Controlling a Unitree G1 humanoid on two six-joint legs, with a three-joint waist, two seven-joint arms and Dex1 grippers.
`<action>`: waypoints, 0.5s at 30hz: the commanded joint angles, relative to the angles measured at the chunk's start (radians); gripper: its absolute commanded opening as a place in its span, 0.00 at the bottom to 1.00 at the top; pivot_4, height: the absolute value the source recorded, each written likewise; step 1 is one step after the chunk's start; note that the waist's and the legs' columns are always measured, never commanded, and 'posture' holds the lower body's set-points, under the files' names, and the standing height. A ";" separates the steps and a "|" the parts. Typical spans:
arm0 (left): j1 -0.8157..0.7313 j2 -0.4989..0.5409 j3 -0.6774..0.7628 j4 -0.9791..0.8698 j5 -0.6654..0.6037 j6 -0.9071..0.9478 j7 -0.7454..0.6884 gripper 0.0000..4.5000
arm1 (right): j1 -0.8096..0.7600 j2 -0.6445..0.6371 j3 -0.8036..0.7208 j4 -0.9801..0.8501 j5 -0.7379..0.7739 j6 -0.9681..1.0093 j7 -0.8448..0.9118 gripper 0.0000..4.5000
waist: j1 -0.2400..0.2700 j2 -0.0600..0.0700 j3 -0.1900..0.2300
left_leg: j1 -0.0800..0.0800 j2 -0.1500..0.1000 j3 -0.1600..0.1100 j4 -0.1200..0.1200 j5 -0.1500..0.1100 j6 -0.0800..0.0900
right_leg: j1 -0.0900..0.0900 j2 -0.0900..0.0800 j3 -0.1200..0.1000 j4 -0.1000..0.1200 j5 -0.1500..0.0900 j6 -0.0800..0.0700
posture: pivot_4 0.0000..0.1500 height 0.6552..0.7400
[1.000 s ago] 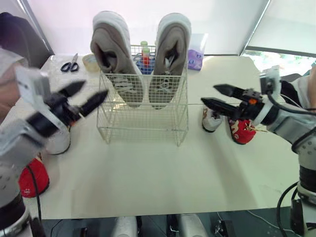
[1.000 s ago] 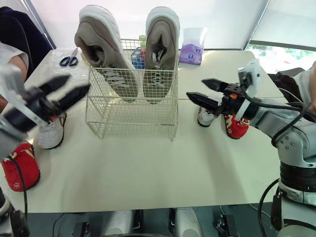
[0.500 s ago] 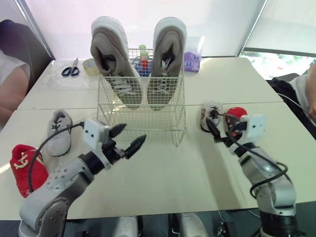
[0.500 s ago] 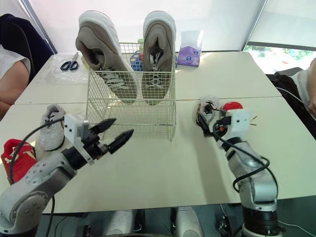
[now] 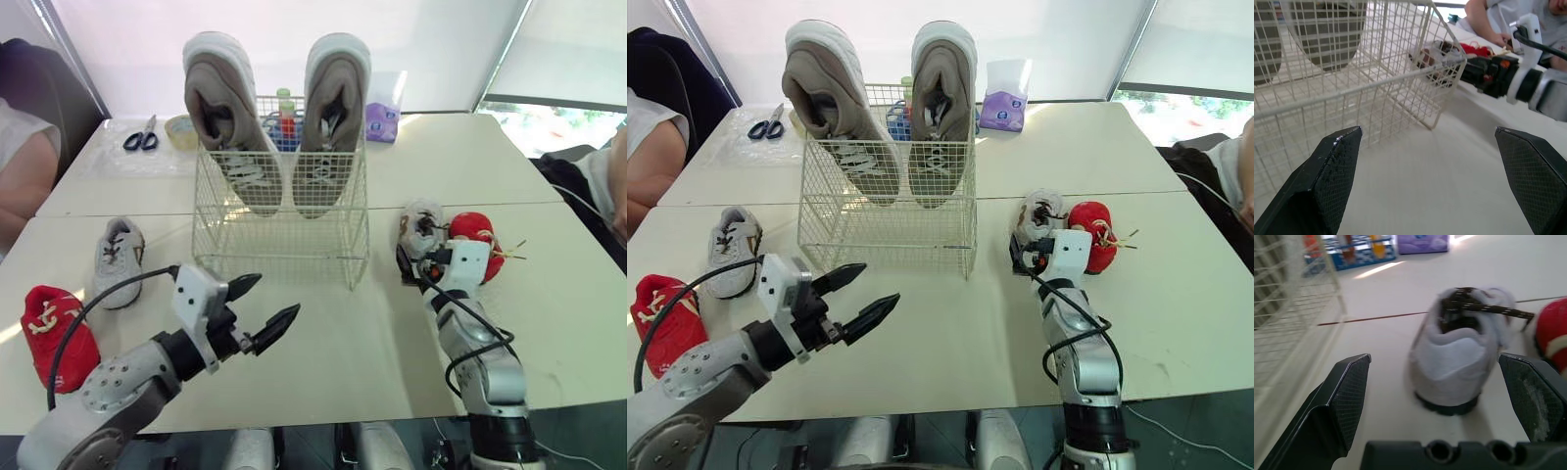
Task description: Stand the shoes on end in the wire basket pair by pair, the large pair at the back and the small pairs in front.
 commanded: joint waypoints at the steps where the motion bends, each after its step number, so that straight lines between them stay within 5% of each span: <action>1: -0.009 0.015 0.017 -0.041 -0.023 -0.005 0.001 0.99 | -0.057 0.024 -0.011 0.075 -0.019 -0.055 -0.007 1.00 | -0.002 0.000 0.000 | 0.000 0.000 0.000 0.000 0.000 0.000 | 0.000 0.000 0.000 0.000 0.000 0.000 | 1.00 1.00; 5: -0.003 0.025 0.019 -0.047 -0.031 -0.002 0.010 0.99 | -0.130 0.050 -0.033 0.230 -0.024 -0.084 -0.022 1.00 | -0.007 0.000 0.000 | 0.000 0.000 0.000 0.000 0.000 0.000 | 0.000 0.001 0.000 0.000 0.000 0.000 | 1.00 1.00; 8: 0.006 0.030 0.024 -0.052 -0.031 -0.002 0.020 1.00 | -0.154 0.051 -0.041 0.304 -0.046 -0.130 -0.033 0.81 | -0.007 0.000 0.000 | 0.000 0.000 0.000 0.000 0.000 0.000 | 0.000 0.000 0.000 0.000 0.000 0.000 | 1.00 1.00; 12: 0.011 0.037 0.029 -0.053 -0.036 -0.005 0.024 1.00 | -0.153 0.045 -0.027 0.326 -0.067 -0.158 -0.016 0.41 | -0.010 0.000 0.000 | 0.000 0.000 0.000 0.000 0.000 0.000 | 0.000 0.000 0.000 0.000 0.000 0.000 | 1.00 1.00; 15: 0.014 0.041 0.033 -0.050 -0.043 -0.007 0.020 1.00 | -0.153 0.046 -0.018 0.313 -0.077 -0.176 -0.007 0.29 | -0.017 0.000 0.000 | 0.000 0.000 0.000 0.000 0.000 0.000 | 0.000 -0.001 0.000 0.000 0.000 0.000 | 1.00 1.00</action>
